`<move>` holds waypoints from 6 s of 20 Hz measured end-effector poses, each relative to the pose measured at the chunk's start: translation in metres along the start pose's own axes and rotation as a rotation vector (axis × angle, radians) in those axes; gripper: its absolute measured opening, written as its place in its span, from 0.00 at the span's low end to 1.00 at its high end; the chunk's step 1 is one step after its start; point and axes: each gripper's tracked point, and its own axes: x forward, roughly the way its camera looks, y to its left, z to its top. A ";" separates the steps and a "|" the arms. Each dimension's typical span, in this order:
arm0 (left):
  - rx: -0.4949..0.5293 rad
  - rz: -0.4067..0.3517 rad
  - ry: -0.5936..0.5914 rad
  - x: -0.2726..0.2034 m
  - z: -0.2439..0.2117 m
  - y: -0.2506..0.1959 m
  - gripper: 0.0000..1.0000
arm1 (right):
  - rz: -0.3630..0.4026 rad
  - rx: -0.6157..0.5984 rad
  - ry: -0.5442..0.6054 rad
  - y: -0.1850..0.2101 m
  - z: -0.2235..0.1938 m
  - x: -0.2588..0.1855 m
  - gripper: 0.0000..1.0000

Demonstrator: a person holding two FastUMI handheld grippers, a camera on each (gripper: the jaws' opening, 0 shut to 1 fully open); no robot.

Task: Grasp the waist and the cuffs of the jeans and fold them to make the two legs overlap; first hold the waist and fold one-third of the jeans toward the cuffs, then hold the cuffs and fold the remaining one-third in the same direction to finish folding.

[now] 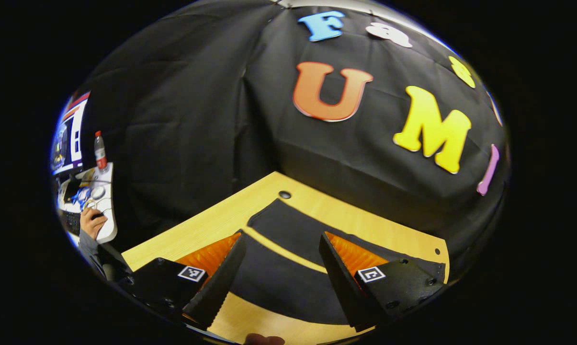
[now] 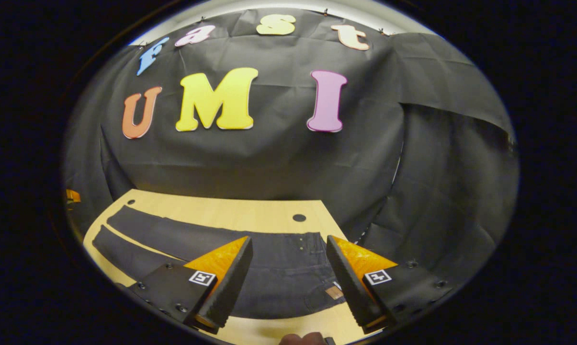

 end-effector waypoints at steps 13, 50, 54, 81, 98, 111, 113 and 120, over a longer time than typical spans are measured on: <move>-0.700 0.219 0.444 0.069 -0.094 0.124 0.99 | -0.208 0.413 0.460 -0.082 -0.125 0.028 0.97; -0.621 0.648 0.687 0.119 -0.127 0.118 0.93 | -0.465 0.639 0.792 -0.096 -0.223 0.117 0.54; -0.746 0.565 0.646 0.117 -0.128 0.120 0.57 | -0.424 0.728 0.777 -0.094 -0.218 0.119 0.16; -1.099 0.486 0.711 0.155 0.009 0.025 0.06 | -0.135 1.455 0.716 -0.060 -0.052 0.167 0.00; -1.012 0.451 0.783 0.336 0.001 -0.024 0.15 | -0.182 1.504 0.797 -0.044 -0.071 0.330 0.02; -0.799 0.188 0.764 0.320 0.053 -0.078 0.99 | -0.158 1.188 0.665 -0.053 -0.050 0.305 0.82; -0.726 0.103 0.724 0.295 0.081 -0.095 0.99 | -0.138 1.098 0.605 -0.057 -0.034 0.286 0.83; -0.229 -0.186 0.312 0.177 0.166 -0.141 0.99 | -0.010 0.536 0.231 -0.054 0.044 0.188 0.92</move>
